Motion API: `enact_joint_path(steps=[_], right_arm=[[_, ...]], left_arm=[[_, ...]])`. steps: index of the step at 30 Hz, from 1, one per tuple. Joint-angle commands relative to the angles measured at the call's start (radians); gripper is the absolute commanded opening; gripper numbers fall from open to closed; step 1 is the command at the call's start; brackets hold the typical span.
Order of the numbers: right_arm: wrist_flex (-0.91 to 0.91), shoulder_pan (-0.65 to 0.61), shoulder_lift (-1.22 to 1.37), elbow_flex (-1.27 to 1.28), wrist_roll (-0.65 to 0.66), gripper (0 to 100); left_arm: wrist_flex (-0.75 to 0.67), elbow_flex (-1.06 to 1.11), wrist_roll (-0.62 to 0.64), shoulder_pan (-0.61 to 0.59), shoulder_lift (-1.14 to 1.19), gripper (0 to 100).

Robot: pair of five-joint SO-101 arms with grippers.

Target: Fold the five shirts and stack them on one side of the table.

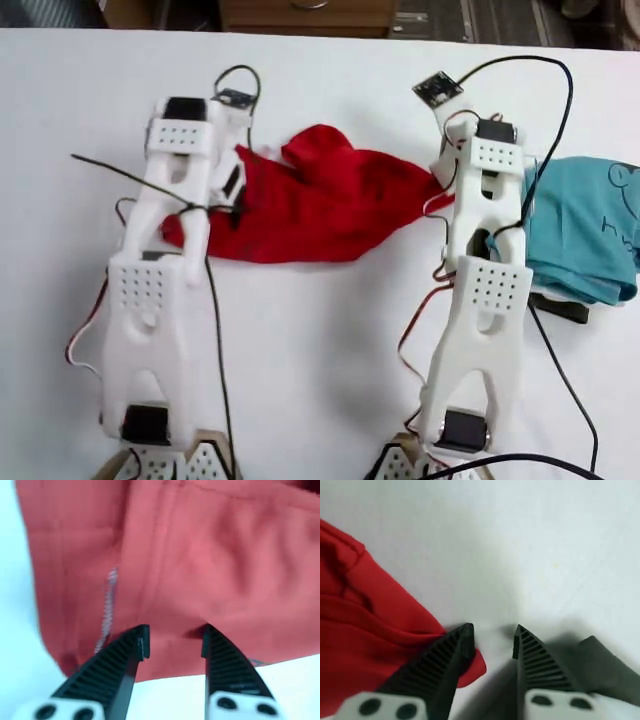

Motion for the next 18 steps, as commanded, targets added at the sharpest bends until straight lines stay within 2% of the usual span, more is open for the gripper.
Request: enact_joint_path(steps=[1,7,12,18], right_arm=[[0.031,-0.002,-0.015,-0.009,0.002,13.9],[0.074,-0.013,-0.073,-0.009,0.002,13.8],[0.239,-0.065,-0.191,-0.003,-0.002,13.8],[0.311,-0.111,-0.223,-0.035,-0.086,13.8]], left_arm=[[0.018,-0.027,-0.031,-0.057,-0.061,20],[0.023,-0.027,-0.032,-0.127,-0.06,20],[0.023,-0.027,-0.034,-0.167,-0.06,20],[0.021,-0.027,-0.034,-0.17,-0.06,20]])
